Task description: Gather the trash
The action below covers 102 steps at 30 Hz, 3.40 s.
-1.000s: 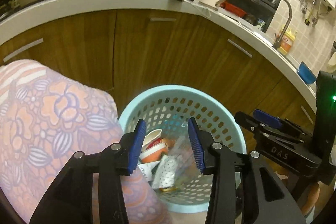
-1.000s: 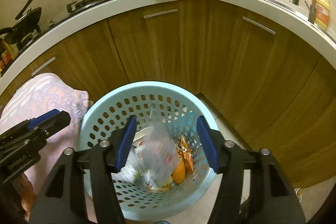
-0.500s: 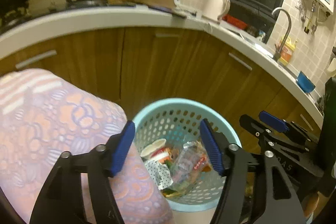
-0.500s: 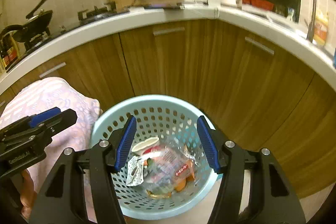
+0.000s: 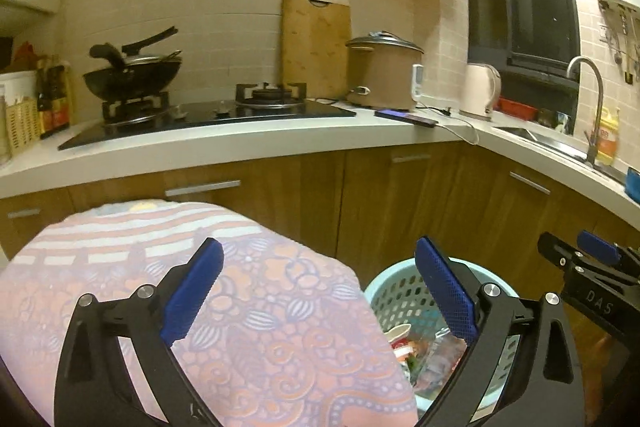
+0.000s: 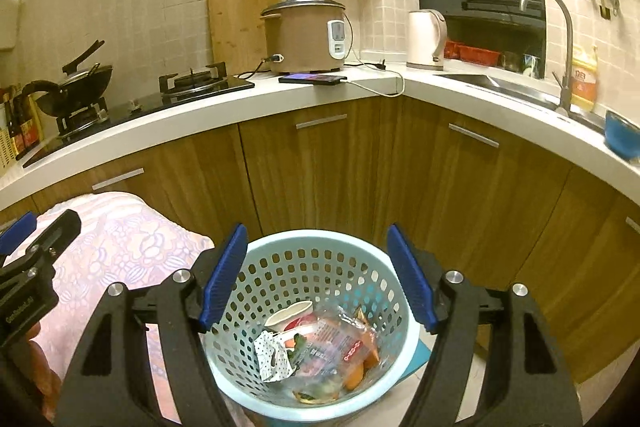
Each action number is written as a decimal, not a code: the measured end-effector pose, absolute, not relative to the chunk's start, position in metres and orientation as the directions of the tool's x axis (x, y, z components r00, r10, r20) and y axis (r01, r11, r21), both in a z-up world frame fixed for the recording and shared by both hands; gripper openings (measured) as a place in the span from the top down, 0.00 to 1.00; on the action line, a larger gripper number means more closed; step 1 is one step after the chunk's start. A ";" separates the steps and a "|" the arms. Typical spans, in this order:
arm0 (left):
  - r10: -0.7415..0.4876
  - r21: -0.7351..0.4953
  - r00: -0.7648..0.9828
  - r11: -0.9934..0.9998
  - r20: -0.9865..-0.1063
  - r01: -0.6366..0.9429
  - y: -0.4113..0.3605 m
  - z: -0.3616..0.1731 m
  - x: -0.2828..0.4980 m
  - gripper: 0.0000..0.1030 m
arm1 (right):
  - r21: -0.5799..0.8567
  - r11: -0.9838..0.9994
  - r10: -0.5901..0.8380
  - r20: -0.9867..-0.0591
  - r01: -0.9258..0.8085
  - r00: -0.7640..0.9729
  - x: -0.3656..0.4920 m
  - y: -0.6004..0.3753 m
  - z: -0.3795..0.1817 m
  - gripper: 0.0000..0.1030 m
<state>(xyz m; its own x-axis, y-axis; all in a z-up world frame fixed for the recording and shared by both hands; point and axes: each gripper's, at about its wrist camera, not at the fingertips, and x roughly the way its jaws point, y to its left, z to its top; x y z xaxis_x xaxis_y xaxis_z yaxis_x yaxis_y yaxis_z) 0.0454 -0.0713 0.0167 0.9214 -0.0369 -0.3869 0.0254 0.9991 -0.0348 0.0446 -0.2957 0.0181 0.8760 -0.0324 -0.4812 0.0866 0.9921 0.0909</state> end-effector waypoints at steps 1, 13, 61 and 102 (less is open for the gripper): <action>-0.041 -0.043 0.920 0.999 -0.390 0.026 -0.070 0.018 0.046 0.09 | 0.087 0.992 -0.042 -0.478 0.095 0.877 0.043 -0.295 0.018 0.34; -0.007 -0.065 0.928 0.998 -0.373 -0.019 -0.058 0.023 0.038 0.09 | 0.059 0.992 -0.073 -0.446 0.110 0.892 0.041 -0.288 0.026 0.30; 0.023 -0.009 0.911 1.000 -0.412 -0.030 -0.069 0.014 0.041 0.08 | 0.049 0.991 -0.091 -0.467 0.128 0.879 0.042 -0.290 0.016 0.29; 0.036 0.015 0.907 0.999 -0.419 -0.032 -0.073 0.012 0.042 0.08 | 0.043 0.991 -0.091 -0.471 0.126 0.877 0.043 -0.288 0.014 0.29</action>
<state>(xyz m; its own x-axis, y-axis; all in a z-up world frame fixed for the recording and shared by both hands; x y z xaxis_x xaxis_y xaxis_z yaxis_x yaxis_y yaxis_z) 0.0419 -0.0728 0.0118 0.9071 0.0358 -0.4193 -0.0325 0.9994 0.0151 0.0434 -0.2879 0.0143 0.8775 -0.0911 -0.4709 0.1257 0.9912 0.0425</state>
